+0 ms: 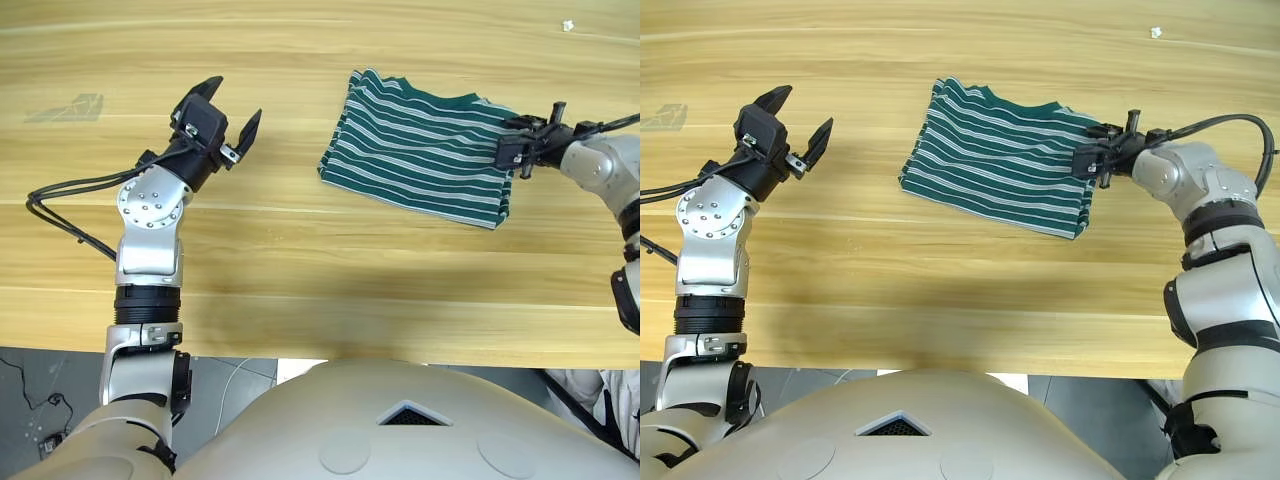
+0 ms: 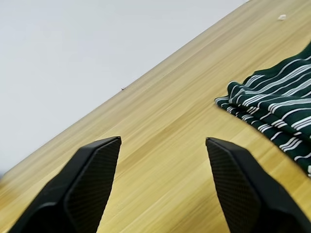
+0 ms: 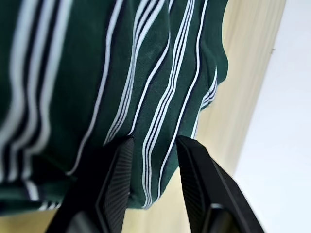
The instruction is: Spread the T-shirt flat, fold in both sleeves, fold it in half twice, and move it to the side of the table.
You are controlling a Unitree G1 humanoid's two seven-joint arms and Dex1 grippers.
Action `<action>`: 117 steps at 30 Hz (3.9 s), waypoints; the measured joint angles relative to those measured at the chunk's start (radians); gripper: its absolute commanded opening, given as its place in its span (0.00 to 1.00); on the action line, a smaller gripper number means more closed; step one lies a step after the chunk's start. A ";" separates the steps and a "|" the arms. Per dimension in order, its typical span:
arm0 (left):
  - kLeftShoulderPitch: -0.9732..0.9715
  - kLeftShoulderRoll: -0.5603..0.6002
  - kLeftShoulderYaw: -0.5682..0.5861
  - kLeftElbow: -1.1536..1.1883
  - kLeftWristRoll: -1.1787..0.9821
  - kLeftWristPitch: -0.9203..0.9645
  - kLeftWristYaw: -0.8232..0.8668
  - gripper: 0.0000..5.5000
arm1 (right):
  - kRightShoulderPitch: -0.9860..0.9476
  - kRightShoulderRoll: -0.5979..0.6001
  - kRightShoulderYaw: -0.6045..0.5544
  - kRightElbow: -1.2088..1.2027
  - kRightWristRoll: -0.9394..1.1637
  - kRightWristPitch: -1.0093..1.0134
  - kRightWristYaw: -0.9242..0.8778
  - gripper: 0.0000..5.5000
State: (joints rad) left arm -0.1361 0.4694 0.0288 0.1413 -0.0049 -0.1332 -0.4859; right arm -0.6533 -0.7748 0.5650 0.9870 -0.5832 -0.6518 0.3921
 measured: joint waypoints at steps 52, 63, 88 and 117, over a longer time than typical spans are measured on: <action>0.572 0.330 -0.018 -0.328 0.321 -0.505 -0.131 0.82 | 0.914 -0.034 -0.447 -0.989 0.377 -0.210 0.285 0.41; 0.432 0.351 -0.161 -0.241 0.557 -0.676 -0.029 0.82 | 0.838 -0.083 -0.402 -0.756 0.027 -0.548 0.100 0.41; 0.409 0.461 -0.306 -0.281 0.493 -0.607 -0.092 0.36 | 0.751 -0.094 -0.173 -0.772 0.110 -0.466 0.139 0.00; 0.675 0.658 -0.122 -0.583 -0.324 -0.124 -0.480 0.00 | 0.771 -0.250 -0.262 -1.211 1.289 0.568 0.793 0.00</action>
State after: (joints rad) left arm 0.5388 1.1277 -0.0936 -0.4413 -0.3290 -0.2572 -0.9663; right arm 0.1179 -1.0252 0.3033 -0.2236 0.7059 -0.0835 1.1848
